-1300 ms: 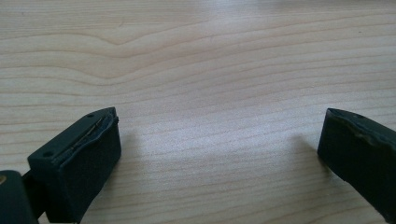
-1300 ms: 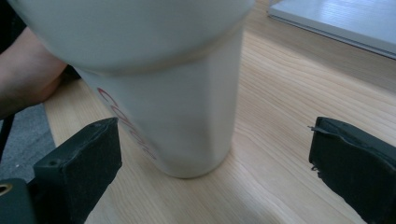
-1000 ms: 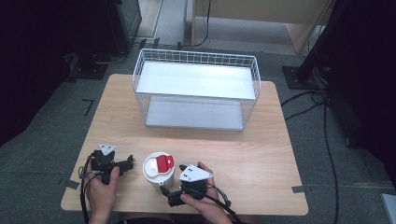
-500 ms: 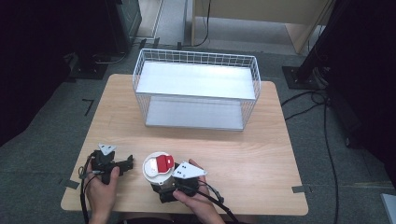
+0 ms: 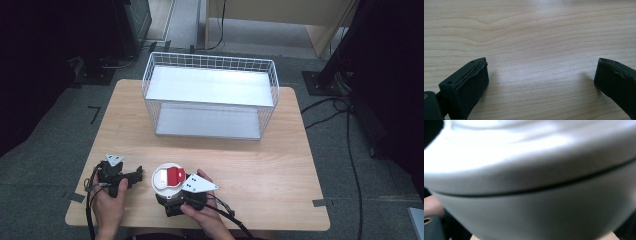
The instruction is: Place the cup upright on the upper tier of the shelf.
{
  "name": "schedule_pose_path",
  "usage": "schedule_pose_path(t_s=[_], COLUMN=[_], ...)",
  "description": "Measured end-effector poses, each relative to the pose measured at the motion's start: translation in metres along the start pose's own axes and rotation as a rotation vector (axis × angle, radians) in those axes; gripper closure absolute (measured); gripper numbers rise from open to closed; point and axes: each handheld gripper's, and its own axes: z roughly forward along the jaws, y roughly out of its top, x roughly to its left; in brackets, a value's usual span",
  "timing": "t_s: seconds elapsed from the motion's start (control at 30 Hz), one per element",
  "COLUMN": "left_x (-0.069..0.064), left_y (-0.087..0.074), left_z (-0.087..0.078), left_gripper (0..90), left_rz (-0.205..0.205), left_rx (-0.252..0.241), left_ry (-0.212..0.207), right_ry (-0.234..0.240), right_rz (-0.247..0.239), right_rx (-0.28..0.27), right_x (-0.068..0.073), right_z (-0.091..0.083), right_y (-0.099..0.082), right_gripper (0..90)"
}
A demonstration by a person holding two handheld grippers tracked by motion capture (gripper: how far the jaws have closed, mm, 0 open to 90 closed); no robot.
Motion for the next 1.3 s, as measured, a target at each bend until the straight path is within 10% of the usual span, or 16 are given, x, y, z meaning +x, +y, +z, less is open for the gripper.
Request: schedule_pose_path(t_s=[1.3], left_x=[0.0], left_y=[0.0], left_z=[0.0], left_gripper=[0.0], left_rz=[0.001], left_rx=[0.002], left_ry=[0.0], right_ry=[-0.077], right_rz=[-0.094], right_rx=[-0.209], right_x=[0.008], right_z=[-0.022], right_y=[0.037], right_gripper=[11.5])
